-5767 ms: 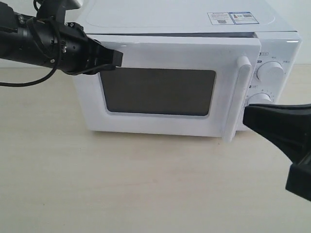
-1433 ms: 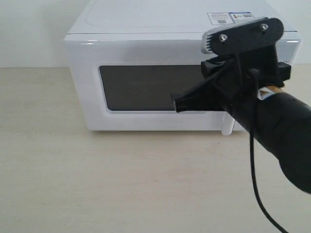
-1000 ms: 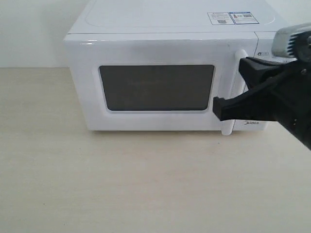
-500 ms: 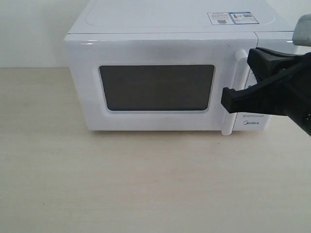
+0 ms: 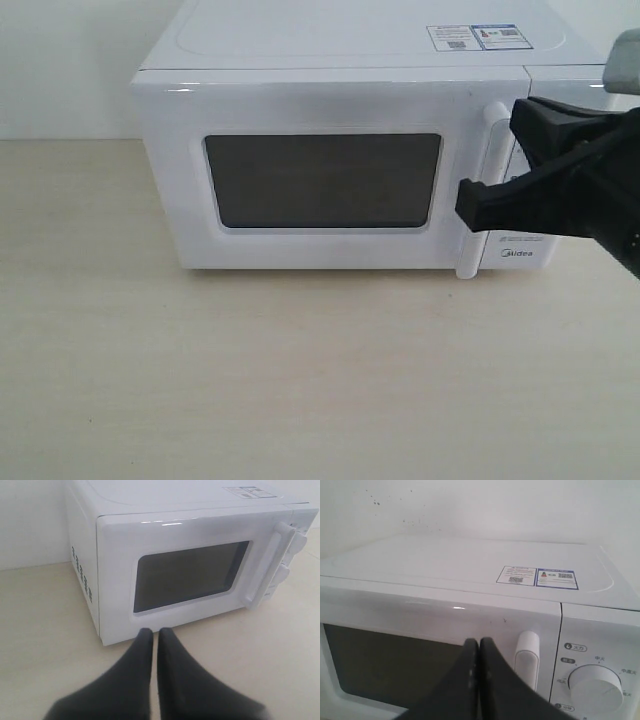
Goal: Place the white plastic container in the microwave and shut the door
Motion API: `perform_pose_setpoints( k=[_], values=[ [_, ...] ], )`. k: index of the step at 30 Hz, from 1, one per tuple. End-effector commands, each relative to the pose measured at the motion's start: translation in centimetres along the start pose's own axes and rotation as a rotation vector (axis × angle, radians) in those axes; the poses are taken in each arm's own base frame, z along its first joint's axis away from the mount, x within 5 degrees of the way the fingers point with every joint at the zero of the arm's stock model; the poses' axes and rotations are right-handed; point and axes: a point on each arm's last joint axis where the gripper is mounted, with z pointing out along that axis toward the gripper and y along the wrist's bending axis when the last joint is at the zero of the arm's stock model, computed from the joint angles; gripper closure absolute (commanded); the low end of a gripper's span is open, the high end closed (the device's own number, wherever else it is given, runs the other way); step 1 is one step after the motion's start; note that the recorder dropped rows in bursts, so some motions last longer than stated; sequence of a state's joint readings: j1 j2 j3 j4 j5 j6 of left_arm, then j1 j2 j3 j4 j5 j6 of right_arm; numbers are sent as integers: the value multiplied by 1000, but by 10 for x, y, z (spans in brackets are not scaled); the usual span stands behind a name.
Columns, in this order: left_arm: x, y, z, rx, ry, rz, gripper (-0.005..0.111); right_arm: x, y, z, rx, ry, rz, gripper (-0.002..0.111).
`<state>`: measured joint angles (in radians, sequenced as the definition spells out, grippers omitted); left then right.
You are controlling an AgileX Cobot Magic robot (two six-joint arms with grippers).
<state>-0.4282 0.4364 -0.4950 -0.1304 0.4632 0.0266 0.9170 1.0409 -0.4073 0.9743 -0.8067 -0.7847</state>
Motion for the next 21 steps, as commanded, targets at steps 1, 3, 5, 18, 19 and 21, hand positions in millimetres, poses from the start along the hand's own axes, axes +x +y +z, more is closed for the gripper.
perform_pose_setpoints(
  k=[1,3,5,18,19,21],
  values=[
    [1,0,0,0,2,-11,102,-7,-7,-2,54,-57,3,109],
    [1,0,0,0,2,-11,102,-10,-10,-6,67,-61,20,109],
    [1,0,0,0,2,-11,102,-13,-16,-10,93,-61,36,109],
    [1,0,0,0,2,-11,102,-41,-77,-61,161,-76,106,109],
    [1,0,0,0,2,-11,102,-42,-79,-65,152,-80,98,109],
    [1,0,0,0,2,-11,102,-45,-84,-77,165,-103,96,109]
  ],
)
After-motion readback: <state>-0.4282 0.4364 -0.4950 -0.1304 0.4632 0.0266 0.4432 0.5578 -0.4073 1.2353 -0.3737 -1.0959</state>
